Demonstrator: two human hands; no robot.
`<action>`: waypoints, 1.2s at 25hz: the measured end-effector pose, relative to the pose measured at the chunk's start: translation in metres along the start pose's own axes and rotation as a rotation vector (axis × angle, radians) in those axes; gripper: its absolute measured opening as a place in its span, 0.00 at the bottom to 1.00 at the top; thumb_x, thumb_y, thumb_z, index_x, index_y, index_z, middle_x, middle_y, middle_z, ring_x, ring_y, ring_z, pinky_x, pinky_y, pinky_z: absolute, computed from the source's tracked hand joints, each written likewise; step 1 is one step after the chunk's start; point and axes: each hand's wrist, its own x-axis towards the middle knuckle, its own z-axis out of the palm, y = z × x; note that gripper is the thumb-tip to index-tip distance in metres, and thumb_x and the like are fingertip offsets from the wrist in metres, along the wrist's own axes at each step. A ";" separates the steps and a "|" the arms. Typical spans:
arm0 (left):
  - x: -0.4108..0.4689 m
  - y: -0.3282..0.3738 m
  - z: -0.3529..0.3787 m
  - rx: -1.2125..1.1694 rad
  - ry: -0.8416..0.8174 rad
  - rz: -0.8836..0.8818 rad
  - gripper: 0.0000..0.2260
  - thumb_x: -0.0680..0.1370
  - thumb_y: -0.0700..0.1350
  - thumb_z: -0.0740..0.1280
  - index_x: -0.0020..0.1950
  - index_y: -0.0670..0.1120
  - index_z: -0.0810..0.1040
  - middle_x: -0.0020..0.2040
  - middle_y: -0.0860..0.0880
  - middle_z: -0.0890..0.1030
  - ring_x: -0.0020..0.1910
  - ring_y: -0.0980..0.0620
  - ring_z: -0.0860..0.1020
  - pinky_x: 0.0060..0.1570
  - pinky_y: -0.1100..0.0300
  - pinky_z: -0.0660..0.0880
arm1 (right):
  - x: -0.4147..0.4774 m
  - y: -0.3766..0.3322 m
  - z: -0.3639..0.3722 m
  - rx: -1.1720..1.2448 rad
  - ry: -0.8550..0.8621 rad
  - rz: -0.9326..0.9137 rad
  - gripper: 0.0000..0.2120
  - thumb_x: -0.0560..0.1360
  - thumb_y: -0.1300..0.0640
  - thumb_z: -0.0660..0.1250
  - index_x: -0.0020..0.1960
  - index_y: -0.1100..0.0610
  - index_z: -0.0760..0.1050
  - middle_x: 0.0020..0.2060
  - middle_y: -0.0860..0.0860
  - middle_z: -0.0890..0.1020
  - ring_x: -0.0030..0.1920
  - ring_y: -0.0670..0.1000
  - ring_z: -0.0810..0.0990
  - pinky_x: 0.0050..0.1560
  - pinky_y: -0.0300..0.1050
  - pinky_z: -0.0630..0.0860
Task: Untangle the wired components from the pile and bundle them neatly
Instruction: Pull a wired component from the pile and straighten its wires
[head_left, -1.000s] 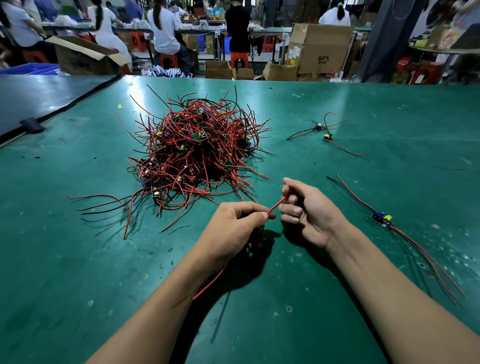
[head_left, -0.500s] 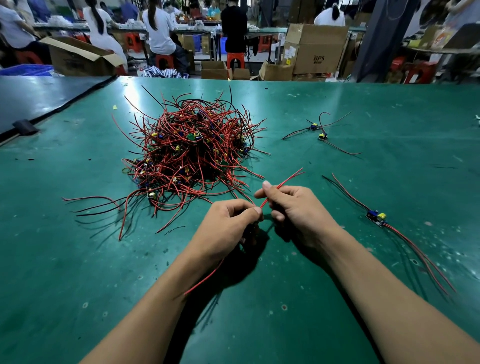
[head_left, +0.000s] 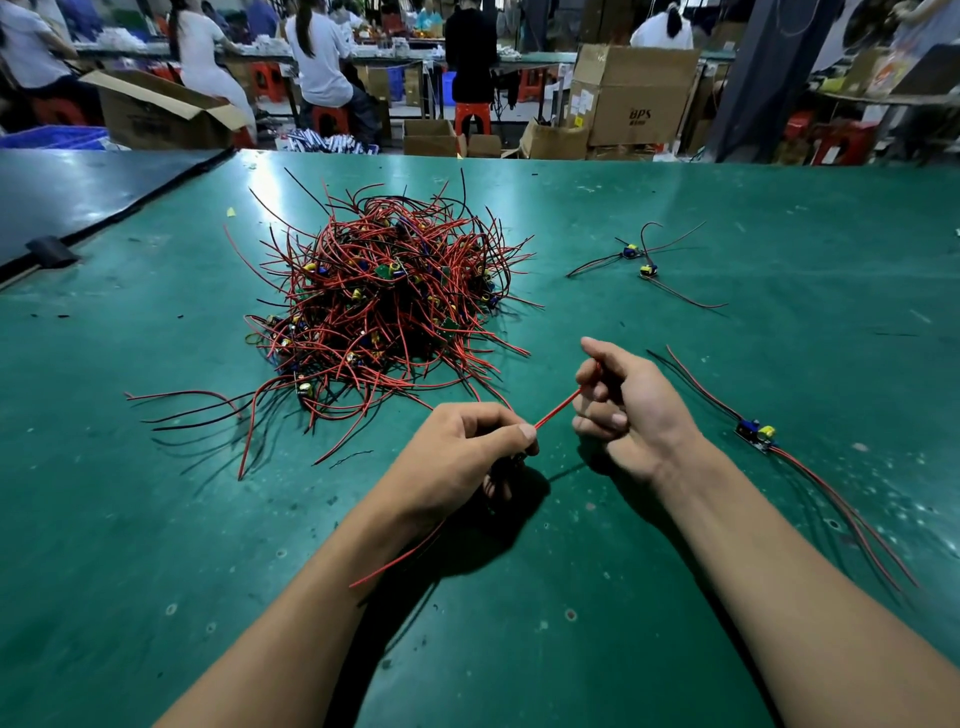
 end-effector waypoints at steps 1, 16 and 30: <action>0.000 0.000 0.000 -0.005 -0.003 -0.005 0.07 0.78 0.39 0.67 0.40 0.40 0.80 0.29 0.48 0.76 0.23 0.50 0.73 0.24 0.64 0.69 | -0.001 -0.001 -0.002 0.004 -0.023 0.022 0.25 0.80 0.53 0.63 0.25 0.56 0.73 0.22 0.47 0.64 0.15 0.43 0.56 0.18 0.34 0.50; 0.003 0.010 -0.009 -0.452 0.433 0.024 0.05 0.80 0.44 0.65 0.45 0.47 0.75 0.44 0.44 0.85 0.42 0.47 0.81 0.41 0.54 0.73 | -0.015 0.029 0.003 -0.833 -0.249 -0.352 0.14 0.66 0.45 0.80 0.44 0.52 0.83 0.30 0.45 0.80 0.30 0.42 0.74 0.34 0.40 0.74; -0.005 0.014 -0.006 -0.530 0.192 -0.057 0.06 0.76 0.38 0.65 0.51 0.45 0.78 0.45 0.44 0.85 0.36 0.50 0.83 0.37 0.61 0.77 | -0.015 0.017 0.010 -0.155 -0.343 -0.084 0.09 0.69 0.50 0.76 0.37 0.55 0.81 0.27 0.48 0.75 0.20 0.41 0.66 0.21 0.31 0.61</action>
